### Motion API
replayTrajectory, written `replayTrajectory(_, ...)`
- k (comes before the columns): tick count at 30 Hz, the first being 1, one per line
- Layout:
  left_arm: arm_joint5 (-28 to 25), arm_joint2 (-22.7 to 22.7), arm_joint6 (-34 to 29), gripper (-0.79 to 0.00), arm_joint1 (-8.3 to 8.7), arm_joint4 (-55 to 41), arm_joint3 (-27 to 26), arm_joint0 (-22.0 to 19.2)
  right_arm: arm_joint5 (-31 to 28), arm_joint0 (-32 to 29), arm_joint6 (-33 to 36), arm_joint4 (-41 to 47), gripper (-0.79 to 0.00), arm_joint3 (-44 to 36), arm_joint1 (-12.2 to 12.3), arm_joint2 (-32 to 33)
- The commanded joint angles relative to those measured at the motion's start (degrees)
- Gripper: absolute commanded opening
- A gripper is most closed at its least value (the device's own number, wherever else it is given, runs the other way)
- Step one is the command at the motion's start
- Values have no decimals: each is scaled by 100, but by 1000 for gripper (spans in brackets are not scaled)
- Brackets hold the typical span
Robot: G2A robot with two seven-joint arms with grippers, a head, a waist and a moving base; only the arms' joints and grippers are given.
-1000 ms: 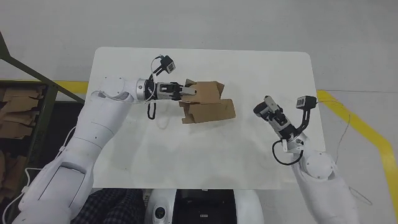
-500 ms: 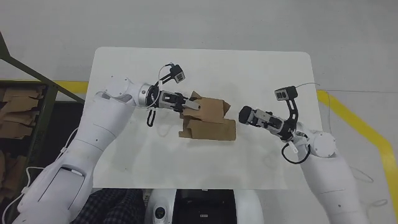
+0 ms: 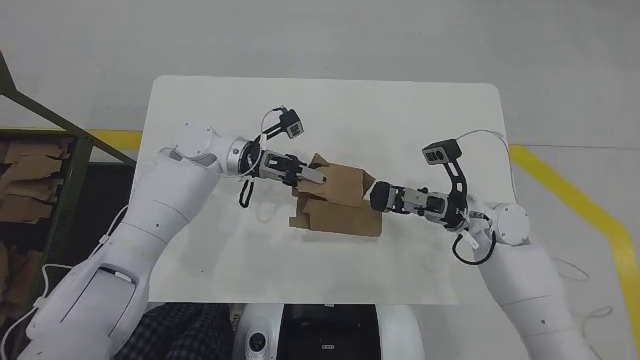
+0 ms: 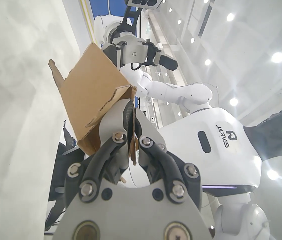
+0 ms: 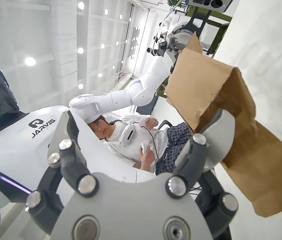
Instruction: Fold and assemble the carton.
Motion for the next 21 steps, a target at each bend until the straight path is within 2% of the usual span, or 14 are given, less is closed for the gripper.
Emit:
replayTrajectory(1, 0, 33, 0, -785, -1, -33, -14, -7, -21, 25, -21, -63, 0, 16, 4, -48)
replayTrajectory(10, 0, 143, 0, -785, 9, -175, -107, 7, 9, 142, 9, -41, 0, 93, 22, -243)
replayTrajectory(12, 0, 172, 0, -785, 13, -186, -138, 8, 26, 173, 26, 25, -25, 126, 20, -295)
replayTrajectory(17, 0, 206, 0, -785, 27, -216, -173, 7, 99, 259, 99, 204, -157, 224, 8, -436)
replayTrajectory(18, 0, 209, 0, -785, 29, -214, -177, 4, 102, 277, 102, 235, -203, 275, 3, -460)
replayTrajectory(19, -1, 210, 0, -785, 32, -202, -177, 2, 106, 302, 106, 253, -305, 323, -2, -488)
replayTrajectory(21, -12, 212, 12, -785, 35, -176, -174, -1, 124, 344, 124, 305, -394, 416, -16, -554)
